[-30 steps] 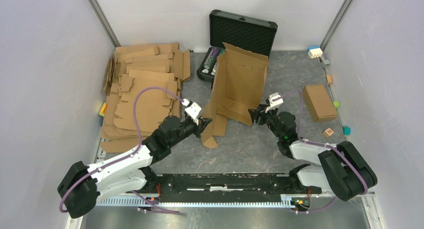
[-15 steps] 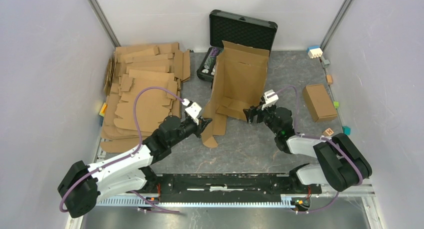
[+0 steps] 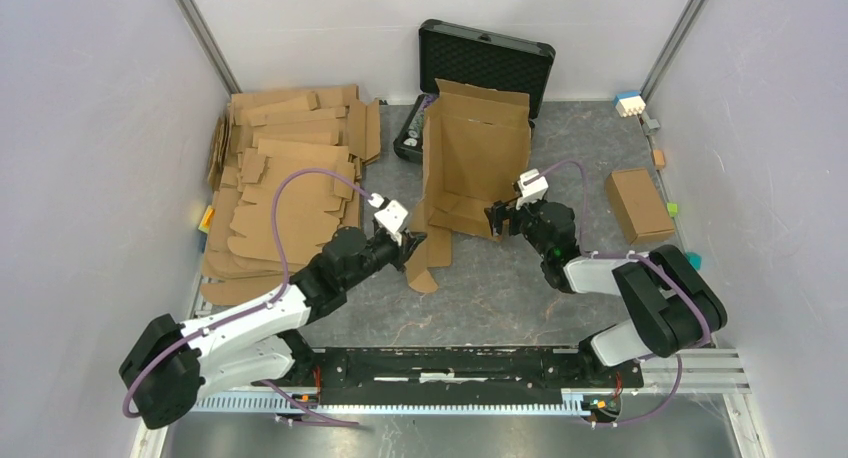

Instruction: Fold the paper box

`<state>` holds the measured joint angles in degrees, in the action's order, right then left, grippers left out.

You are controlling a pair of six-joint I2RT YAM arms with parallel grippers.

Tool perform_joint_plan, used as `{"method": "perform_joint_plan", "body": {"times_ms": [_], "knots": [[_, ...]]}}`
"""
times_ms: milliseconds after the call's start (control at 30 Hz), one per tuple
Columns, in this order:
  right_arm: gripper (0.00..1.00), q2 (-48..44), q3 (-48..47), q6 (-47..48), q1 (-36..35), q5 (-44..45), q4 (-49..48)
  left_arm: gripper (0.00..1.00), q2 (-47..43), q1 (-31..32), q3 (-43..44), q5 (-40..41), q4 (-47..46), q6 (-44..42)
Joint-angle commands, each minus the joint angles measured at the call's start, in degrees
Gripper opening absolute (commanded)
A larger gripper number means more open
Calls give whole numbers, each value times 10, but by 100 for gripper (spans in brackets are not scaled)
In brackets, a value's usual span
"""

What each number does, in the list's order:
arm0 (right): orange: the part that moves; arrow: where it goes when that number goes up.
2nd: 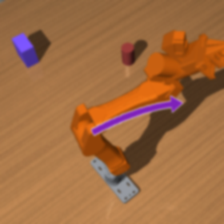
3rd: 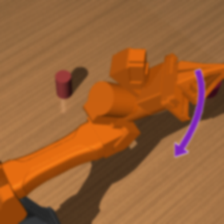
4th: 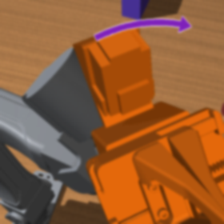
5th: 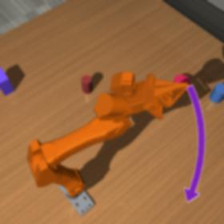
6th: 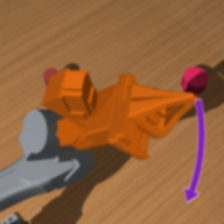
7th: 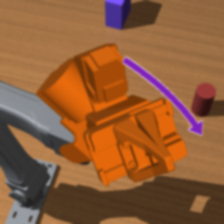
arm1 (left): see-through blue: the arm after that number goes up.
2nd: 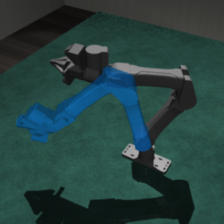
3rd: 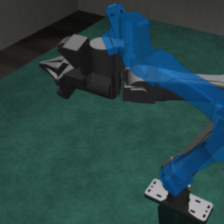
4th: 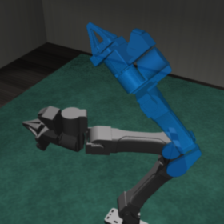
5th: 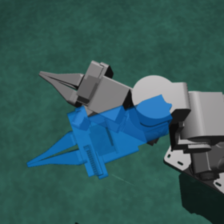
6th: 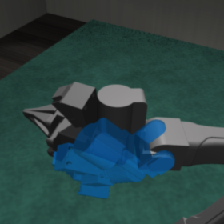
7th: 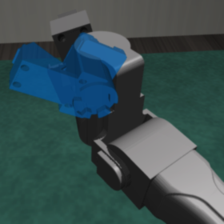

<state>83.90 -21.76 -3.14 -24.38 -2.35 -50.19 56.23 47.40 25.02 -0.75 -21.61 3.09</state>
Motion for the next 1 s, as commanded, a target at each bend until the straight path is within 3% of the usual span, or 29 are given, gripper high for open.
{"method": "perform_joint_plan", "body": {"times_ms": [0,300,567,733,967], "knots": [[89,17,-26,7,-4,20,-56,8,37,2,48,42,13,-44],[83,39,-47,-15,-3,45,-49,8,78,2,80,66,0,-77],[95,7,-17,-15,-3,0,-8,9,5,2,37,-31,10,-5],[97,-1,-18,-11,-4,-47,14,9,-20,2,12,-51,14,11],[98,-6,-18,-49,-30,17,53,9,-23,2,0,-64,4,17]]}}
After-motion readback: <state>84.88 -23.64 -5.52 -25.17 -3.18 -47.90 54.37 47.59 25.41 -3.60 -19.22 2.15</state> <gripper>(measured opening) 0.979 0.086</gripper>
